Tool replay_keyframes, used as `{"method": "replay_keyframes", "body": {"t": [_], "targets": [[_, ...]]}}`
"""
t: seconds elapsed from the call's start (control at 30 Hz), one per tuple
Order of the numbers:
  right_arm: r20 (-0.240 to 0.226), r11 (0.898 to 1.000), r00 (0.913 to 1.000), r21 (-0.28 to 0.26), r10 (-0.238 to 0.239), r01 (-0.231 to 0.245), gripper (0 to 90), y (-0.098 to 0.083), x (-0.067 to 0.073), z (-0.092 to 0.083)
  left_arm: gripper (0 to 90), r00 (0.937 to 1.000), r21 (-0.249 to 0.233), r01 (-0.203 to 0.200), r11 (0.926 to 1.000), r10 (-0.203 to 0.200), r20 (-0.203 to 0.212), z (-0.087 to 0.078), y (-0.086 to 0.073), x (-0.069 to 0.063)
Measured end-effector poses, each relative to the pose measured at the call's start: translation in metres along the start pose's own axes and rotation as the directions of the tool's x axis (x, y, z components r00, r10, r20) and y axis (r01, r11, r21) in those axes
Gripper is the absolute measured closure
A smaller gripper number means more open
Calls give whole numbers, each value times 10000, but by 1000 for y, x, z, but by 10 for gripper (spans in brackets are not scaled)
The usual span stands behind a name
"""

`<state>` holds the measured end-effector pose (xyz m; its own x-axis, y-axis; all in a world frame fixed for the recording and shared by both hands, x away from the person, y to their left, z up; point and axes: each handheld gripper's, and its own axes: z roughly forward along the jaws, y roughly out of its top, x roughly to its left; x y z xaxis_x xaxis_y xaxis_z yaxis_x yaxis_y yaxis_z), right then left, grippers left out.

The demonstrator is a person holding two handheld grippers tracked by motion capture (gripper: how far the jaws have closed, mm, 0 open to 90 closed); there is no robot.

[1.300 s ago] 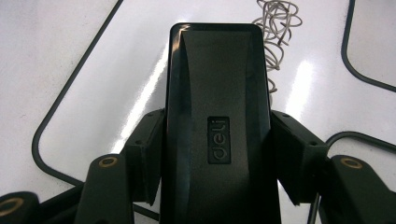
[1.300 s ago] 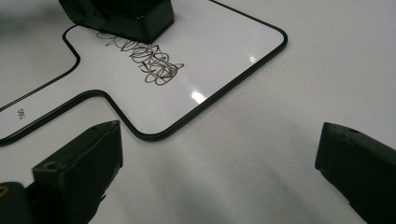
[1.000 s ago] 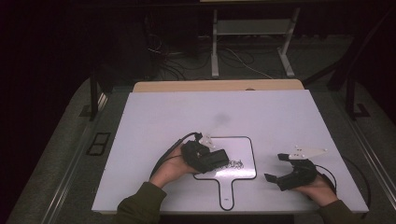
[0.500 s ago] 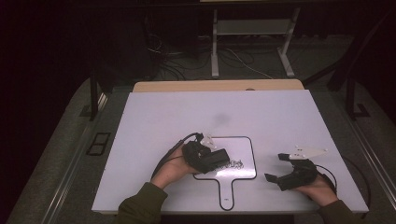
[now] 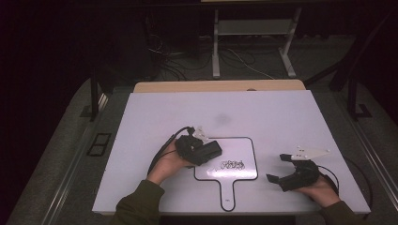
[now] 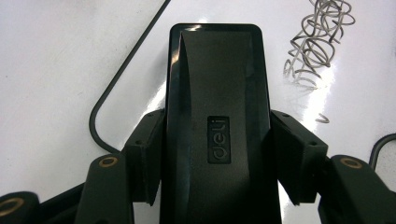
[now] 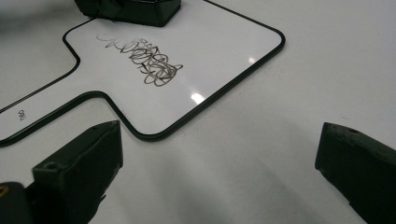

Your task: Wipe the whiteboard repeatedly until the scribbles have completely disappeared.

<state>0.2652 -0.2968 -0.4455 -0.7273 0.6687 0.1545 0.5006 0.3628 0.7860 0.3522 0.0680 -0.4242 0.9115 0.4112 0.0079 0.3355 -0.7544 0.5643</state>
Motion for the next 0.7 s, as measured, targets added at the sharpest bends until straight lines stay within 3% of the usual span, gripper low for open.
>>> {"method": "replay_keyframes", "body": {"t": [0.33, 0.53, 0.7], "targets": [[16, 10000, 10000, 41, -6, 6, 0, 0, 0, 1, 397, 9967, 310, -726, 9969, 713, 400, 1, 5, -20], [23, 10000, 10000, 9, 1, -1, 0, 0, 0, 0, 398, 9939, 259, -956, 9951, 940, 576, 1, 5, -35], [28, 10000, 10000, 0, -3, 3, 0, 0, 0, 0, 398, 9940, 352, -997, 9944, 979, 493, 2, 7, -34]]}}
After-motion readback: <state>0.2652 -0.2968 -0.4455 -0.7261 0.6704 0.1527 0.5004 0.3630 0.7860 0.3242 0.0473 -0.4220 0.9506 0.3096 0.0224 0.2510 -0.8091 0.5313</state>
